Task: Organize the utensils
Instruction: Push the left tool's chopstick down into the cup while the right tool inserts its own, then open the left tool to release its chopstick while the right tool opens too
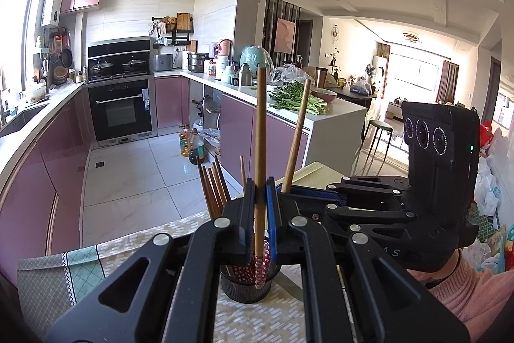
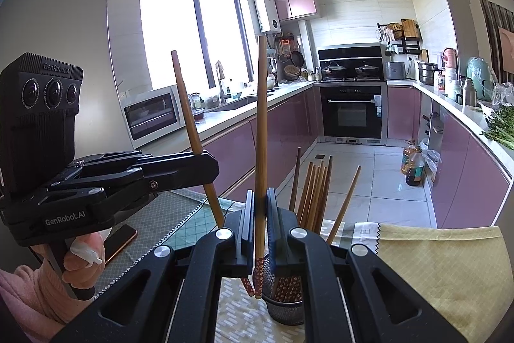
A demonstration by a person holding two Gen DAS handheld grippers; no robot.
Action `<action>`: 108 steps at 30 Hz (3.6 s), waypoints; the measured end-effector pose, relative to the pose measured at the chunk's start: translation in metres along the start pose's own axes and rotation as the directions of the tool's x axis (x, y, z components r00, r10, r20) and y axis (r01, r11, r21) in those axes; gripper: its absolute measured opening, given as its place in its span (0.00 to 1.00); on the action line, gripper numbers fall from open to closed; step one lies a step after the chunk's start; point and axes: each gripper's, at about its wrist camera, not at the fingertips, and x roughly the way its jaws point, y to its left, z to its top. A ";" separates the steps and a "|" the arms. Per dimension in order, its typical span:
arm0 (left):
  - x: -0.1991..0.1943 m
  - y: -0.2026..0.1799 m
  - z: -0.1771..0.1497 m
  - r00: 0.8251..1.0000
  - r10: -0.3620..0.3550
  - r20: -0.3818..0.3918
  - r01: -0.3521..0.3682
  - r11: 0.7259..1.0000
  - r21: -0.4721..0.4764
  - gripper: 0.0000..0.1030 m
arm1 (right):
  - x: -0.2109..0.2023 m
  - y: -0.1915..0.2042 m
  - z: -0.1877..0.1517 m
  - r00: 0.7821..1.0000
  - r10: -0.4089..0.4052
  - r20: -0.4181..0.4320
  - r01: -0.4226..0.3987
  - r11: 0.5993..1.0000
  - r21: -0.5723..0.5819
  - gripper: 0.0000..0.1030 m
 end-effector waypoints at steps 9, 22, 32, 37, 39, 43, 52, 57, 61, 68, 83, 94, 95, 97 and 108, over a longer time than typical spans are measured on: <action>0.002 -0.001 0.001 1.000 0.006 0.011 -0.005 1.000 -0.006 0.07 | 0.003 0.001 0.004 1.000 -0.015 0.008 0.015 1.000 0.005 0.06; 0.007 0.001 0.000 1.000 0.008 0.009 -0.008 1.000 -0.022 0.07 | 0.010 0.000 0.002 0.999 -0.033 -0.003 0.033 0.999 0.017 0.06; 0.014 0.003 0.001 1.000 0.016 -0.009 -0.017 0.999 -0.031 0.07 | 0.018 -0.003 0.002 0.999 -0.041 -0.019 0.042 0.999 0.022 0.06; 0.016 0.001 0.002 1.000 0.017 -0.013 -0.018 0.999 -0.034 0.07 | 0.021 -0.005 0.003 0.999 -0.047 -0.025 0.048 0.999 0.026 0.06; 0.015 0.001 0.000 1.000 0.017 -0.016 -0.018 0.999 -0.036 0.07 | 0.023 -0.006 0.003 0.998 -0.048 -0.028 0.049 0.998 0.029 0.06; 0.018 0.002 -0.001 1.000 0.014 -0.025 -0.015 0.999 -0.038 0.07 | 0.026 -0.006 0.003 0.998 -0.049 -0.033 0.050 0.998 0.030 0.06; 0.020 0.007 -0.003 0.999 0.010 -0.045 -0.013 0.999 -0.053 0.07 | 0.030 -0.010 0.000 0.998 -0.052 -0.046 0.054 0.998 0.040 0.06; 0.024 0.010 -0.003 0.998 0.010 -0.054 -0.013 0.998 -0.061 0.07 | 0.032 -0.012 -0.002 0.997 -0.054 -0.051 0.056 0.997 0.043 0.06; 0.025 0.011 -0.004 0.998 0.007 -0.058 -0.011 0.998 -0.066 0.07 | 0.032 -0.013 -0.003 0.997 -0.055 -0.055 0.057 0.997 0.044 0.06; 0.029 0.015 -0.007 0.998 0.007 -0.070 -0.012 0.997 -0.075 0.07 | 0.033 -0.014 -0.005 0.997 -0.055 -0.058 0.057 0.997 0.045 0.06; 0.037 0.019 -0.016 0.995 0.004 -0.100 -0.011 0.997 -0.075 0.07 | 0.038 -0.019 -0.013 0.995 -0.057 -0.081 0.061 0.997 0.052 0.06; 0.050 0.016 -0.023 0.985 -0.015 -0.171 0.003 0.998 -0.069 0.07 | 0.053 -0.023 -0.023 0.990 -0.054 -0.127 0.062 0.996 0.062 0.06; 0.052 0.017 -0.024 0.984 -0.016 -0.178 0.003 0.997 -0.071 0.07 | 0.055 -0.024 -0.024 0.989 -0.053 -0.136 0.062 0.996 0.063 0.06; 0.056 0.018 -0.026 0.981 -0.019 -0.195 0.005 0.997 -0.073 0.07 | 0.060 -0.024 -0.027 0.987 -0.053 -0.151 0.063 0.996 0.064 0.06; 0.076 0.028 -0.028 0.973 0.000 -0.230 -0.025 0.994 -0.103 0.08 | 0.080 -0.031 -0.034 0.978 -0.051 -0.201 0.072 0.993 0.098 0.07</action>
